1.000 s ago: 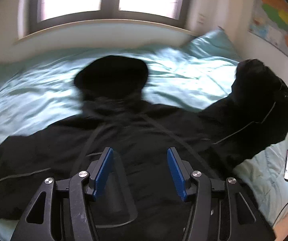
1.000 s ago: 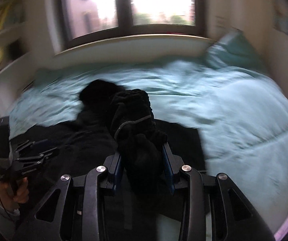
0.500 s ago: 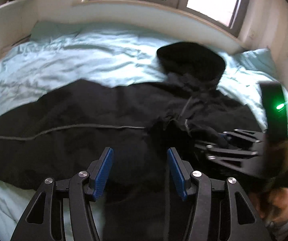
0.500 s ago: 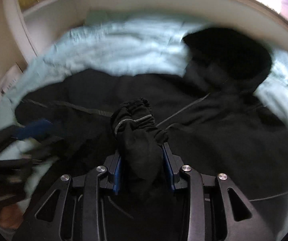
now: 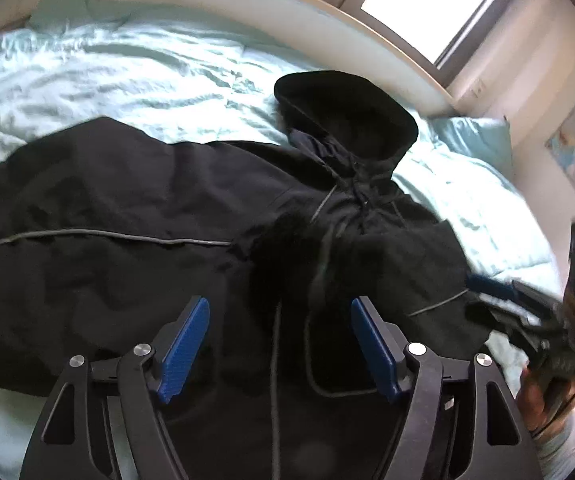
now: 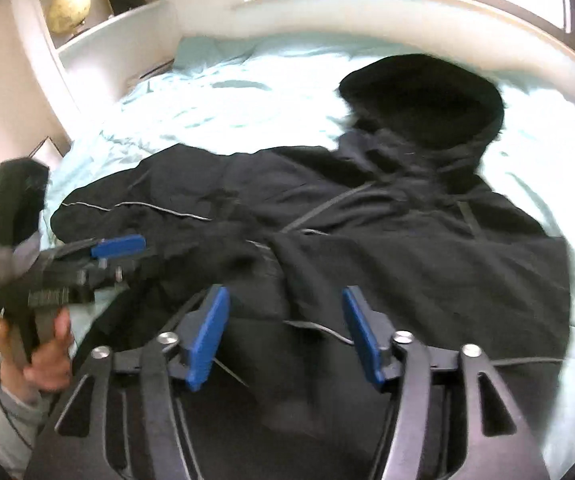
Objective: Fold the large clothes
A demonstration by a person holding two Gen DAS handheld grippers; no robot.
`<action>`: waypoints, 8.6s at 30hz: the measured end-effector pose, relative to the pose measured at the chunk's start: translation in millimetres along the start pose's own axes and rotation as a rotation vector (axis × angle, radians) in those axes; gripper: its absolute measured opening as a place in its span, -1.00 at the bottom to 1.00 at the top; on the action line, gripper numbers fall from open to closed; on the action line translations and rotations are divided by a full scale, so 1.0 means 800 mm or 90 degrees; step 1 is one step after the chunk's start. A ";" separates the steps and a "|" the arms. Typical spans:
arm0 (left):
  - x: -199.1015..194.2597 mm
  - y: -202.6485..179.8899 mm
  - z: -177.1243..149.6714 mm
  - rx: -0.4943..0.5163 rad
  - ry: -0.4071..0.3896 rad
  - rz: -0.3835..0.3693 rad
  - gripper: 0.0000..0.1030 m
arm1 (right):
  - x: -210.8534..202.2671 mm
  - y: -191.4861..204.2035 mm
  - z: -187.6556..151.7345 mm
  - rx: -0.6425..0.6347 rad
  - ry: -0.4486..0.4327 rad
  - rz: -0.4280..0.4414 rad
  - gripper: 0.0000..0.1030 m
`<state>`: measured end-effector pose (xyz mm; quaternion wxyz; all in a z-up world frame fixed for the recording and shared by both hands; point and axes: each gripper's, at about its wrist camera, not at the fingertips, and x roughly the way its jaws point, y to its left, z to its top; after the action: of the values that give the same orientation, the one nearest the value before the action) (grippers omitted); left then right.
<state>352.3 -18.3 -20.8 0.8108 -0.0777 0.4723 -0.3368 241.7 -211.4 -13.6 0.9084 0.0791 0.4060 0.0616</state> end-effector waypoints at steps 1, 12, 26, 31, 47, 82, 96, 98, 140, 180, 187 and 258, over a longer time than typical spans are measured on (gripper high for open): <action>0.004 -0.001 0.000 -0.005 0.006 -0.005 0.48 | -0.011 -0.008 -0.006 0.005 0.001 0.001 0.31; 0.016 -0.007 0.011 -0.038 0.045 -0.017 0.53 | -0.015 -0.098 -0.068 0.068 0.042 -0.035 0.31; 0.063 -0.020 0.000 0.014 0.123 0.045 -0.20 | -0.015 -0.100 -0.085 0.064 0.055 -0.030 0.31; 0.052 -0.045 0.010 0.084 0.093 0.087 -0.57 | -0.017 -0.102 -0.082 0.058 0.049 -0.049 0.31; 0.076 0.085 0.036 0.014 0.122 0.066 -0.40 | 0.043 -0.156 -0.060 0.121 0.075 -0.185 0.31; -0.223 0.238 -0.017 -0.161 -0.157 0.208 0.12 | -0.037 -0.040 -0.065 0.015 0.001 -0.146 0.32; -0.268 0.473 -0.060 -0.438 -0.195 0.175 0.12 | 0.025 0.046 -0.072 -0.046 0.064 -0.118 0.32; -0.256 0.475 -0.054 -0.433 -0.194 0.183 0.12 | 0.029 0.046 -0.073 -0.045 0.071 -0.113 0.32; 0.169 -0.189 -0.064 0.227 0.053 -0.024 -0.67 | -0.112 -0.084 -0.106 0.104 -0.017 -0.137 0.32; 0.083 -0.041 -0.026 0.169 0.028 0.143 0.32 | -0.092 -0.216 -0.055 0.274 -0.065 -0.136 -0.51; 0.089 -0.057 -0.041 0.245 0.021 0.195 0.33 | 0.001 -0.254 -0.112 0.316 0.023 -0.123 -0.53; 0.184 -0.031 0.347 0.036 0.044 0.062 -0.85 | 0.112 -0.367 0.241 0.234 0.066 -0.045 -0.85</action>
<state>615.7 -181.6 35.2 0.8113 -0.0203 0.4935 -0.3127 459.3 -501.1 -8.6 0.8581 0.2259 0.4593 -0.0416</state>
